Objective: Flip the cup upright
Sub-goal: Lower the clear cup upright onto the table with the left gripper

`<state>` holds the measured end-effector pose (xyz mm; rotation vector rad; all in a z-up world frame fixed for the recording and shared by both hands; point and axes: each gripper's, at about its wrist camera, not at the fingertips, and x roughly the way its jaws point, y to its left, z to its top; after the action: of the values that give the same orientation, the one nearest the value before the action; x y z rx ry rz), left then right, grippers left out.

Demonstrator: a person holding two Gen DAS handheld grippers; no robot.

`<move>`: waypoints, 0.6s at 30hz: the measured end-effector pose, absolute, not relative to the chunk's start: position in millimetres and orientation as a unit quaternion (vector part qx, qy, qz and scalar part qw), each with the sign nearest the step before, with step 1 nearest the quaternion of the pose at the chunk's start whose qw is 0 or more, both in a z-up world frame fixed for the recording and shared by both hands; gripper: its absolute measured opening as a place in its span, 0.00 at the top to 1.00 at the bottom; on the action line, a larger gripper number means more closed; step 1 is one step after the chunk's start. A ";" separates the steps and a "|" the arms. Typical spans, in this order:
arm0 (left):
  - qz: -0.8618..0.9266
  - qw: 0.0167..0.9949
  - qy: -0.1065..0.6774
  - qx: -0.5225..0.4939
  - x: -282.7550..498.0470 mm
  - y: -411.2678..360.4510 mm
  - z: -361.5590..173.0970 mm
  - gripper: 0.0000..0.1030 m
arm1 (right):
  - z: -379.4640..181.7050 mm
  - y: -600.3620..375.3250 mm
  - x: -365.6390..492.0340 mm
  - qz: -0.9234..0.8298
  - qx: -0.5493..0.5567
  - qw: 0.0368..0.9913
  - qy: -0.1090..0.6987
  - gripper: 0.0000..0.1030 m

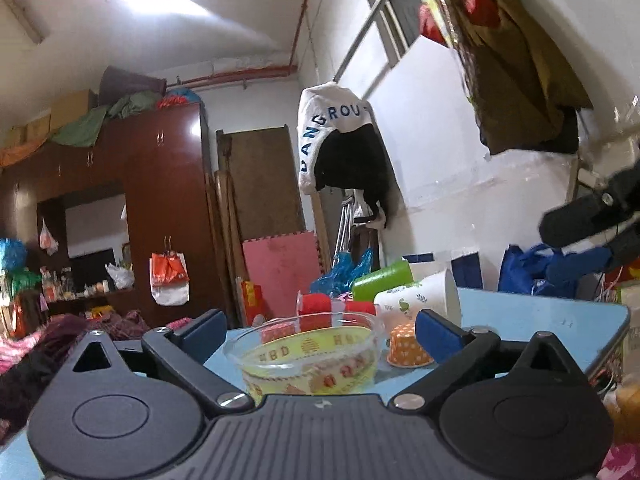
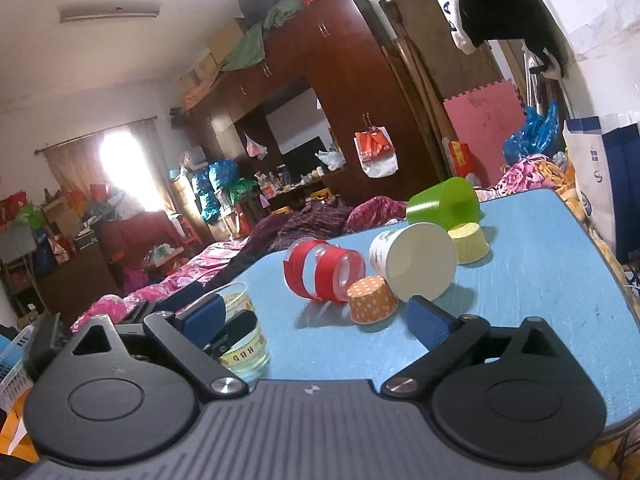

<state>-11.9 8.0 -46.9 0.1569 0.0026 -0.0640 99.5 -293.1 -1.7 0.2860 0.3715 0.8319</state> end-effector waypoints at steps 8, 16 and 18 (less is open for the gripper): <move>-0.050 0.998 -0.032 0.013 -27.6 34.5 -14.2 0.01 | 0.7 -287.7 92.3 0.392 0.123 0.897 0.162 0.01; 0.001 0.998 0.067 -0.023 -49.2 57.6 24.4 0.00 | 15.9 -241.0 50.7 0.322 0.008 0.935 0.148 0.01; -0.005 0.995 0.099 -0.034 -50.0 65.6 26.3 0.00 | 19.5 -229.1 37.9 0.299 -0.018 0.944 0.140 0.01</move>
<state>-50.0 65.6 26.3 -0.0679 0.1982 -0.0095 37.9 -229.1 19.5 -0.0370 0.2861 0.6087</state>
